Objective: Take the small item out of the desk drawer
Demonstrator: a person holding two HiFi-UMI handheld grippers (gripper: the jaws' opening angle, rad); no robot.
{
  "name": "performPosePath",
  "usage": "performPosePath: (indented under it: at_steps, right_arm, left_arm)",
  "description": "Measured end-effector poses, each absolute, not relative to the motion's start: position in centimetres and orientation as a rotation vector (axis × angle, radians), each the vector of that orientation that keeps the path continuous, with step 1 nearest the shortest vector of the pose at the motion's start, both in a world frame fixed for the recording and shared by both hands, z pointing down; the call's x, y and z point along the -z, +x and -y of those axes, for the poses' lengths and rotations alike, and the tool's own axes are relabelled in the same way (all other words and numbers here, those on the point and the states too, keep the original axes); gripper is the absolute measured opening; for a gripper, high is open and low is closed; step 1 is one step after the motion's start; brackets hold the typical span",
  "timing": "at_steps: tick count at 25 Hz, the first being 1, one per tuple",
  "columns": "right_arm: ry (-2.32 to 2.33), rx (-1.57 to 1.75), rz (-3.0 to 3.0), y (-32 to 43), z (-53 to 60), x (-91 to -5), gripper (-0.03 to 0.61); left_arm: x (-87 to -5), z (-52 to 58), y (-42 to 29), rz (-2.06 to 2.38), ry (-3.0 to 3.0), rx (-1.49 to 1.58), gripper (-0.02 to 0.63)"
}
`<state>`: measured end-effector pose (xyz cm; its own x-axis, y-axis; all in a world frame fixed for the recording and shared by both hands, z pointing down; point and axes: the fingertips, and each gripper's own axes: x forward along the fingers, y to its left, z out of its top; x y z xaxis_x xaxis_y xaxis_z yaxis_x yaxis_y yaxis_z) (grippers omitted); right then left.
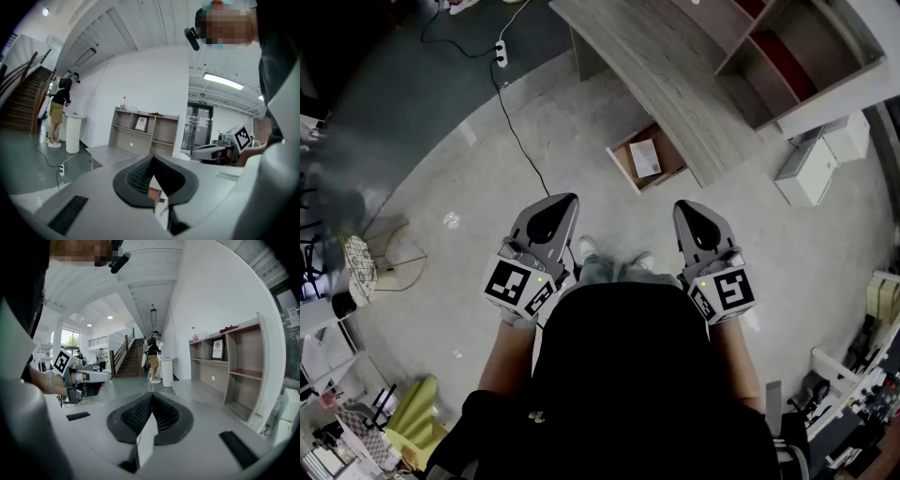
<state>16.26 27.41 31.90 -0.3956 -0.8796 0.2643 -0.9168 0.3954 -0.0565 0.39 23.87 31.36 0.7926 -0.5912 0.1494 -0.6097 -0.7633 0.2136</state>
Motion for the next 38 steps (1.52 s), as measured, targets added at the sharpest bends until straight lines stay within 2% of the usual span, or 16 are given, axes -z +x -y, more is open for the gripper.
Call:
performPosePath:
  at_steps: [11,23,29,38]
  right_arm:
    - [1.630,-0.272,2.432,9.9,-25.5,-31.6,-0.004]
    - [1.639,-0.370,2.333,7.4,-21.8,-35.9,-0.003]
    - [1.580,-0.398,2.331,8.1,-16.2,-38.4,-0.003]
    - [1.548,-0.424,2.320,13.1,-4.8,-42.2,-0.003]
  left_arm:
    - [-31.8,-22.3,-5.3,0.909,2.729,-0.064,0.008]
    - [-35.7,-20.2,-9.4,0.859,2.640,-0.126,0.008]
    - [-37.7,-15.9,-9.4,0.904,2.572,-0.173,0.008]
    - [-38.0,-6.0,-5.1,0.943,2.561,-0.289,0.008]
